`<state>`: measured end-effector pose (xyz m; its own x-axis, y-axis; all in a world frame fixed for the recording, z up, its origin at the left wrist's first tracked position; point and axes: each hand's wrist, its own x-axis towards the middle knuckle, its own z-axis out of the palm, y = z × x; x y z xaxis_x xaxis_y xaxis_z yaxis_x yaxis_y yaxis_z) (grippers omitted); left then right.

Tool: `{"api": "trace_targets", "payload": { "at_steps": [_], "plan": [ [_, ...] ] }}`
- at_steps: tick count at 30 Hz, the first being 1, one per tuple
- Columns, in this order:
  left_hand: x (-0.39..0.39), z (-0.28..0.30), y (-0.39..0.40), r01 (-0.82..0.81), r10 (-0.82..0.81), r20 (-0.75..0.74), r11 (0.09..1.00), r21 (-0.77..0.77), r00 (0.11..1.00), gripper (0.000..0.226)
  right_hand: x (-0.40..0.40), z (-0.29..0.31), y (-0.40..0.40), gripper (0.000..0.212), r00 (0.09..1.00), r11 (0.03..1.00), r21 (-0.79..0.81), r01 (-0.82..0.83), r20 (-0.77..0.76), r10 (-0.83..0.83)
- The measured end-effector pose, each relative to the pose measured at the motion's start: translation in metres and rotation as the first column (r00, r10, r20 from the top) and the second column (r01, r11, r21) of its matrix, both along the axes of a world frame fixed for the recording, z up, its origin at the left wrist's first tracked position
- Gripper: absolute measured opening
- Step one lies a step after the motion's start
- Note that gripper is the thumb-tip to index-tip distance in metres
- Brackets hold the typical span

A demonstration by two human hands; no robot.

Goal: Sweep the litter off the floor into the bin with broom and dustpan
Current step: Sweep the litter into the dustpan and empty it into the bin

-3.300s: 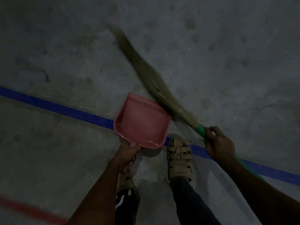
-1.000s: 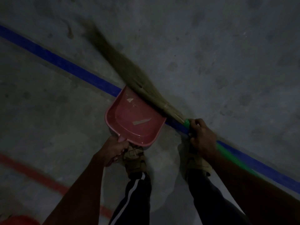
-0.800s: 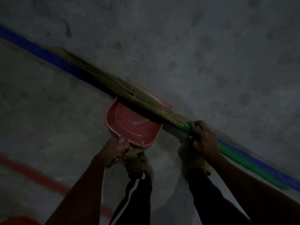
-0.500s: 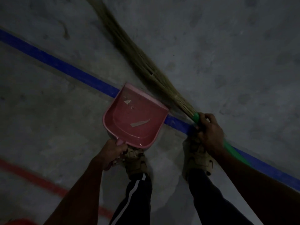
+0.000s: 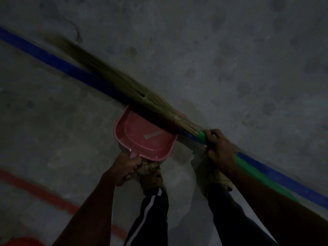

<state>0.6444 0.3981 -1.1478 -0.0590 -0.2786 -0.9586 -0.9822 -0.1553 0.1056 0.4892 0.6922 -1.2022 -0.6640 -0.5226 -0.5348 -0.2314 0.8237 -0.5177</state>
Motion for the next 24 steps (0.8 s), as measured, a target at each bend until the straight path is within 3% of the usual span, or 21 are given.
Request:
{"api": "trace_targets", "payload": {
  "at_steps": [4, 7, 12, 16, 24],
  "plan": [
    [0.003, 0.002, 0.003, -0.018, 0.018, 0.0, 0.999, -0.028, 1.0, 0.033, -0.002, 0.007, -0.005, 0.049, 0.984, 0.985, -0.031, 0.17, -0.048, -0.172],
    [0.004, 0.001, 0.004, -0.021, 0.021, -0.006, 0.999, -0.03, 1.0, 0.034, -0.007, 0.005, 0.0, 0.054, 0.976, 0.972, 0.092, 0.217, -0.042, -0.214],
    [0.006, 0.0, 0.006, -0.019, 0.018, -0.013, 0.999, -0.04, 1.0, 0.036, -0.005, 0.0, 0.012, 0.055, 0.991, 0.983, 0.174, 0.057, 0.108, -0.076],
    [0.008, 0.001, 0.007, -0.032, 0.031, -0.025, 0.999, -0.021, 0.999, 0.036, 0.001, -0.002, 0.011, 0.068, 0.986, 0.965, 0.22, -0.14, 0.119, 0.115],
    [0.018, 0.026, 0.006, -0.047, 0.049, -0.078, 0.998, 0.03, 0.996, 0.036, -0.003, 0.035, -0.013, 0.062, 0.986, 0.986, -0.043, -0.164, 0.037, 0.165]
  ]
}}
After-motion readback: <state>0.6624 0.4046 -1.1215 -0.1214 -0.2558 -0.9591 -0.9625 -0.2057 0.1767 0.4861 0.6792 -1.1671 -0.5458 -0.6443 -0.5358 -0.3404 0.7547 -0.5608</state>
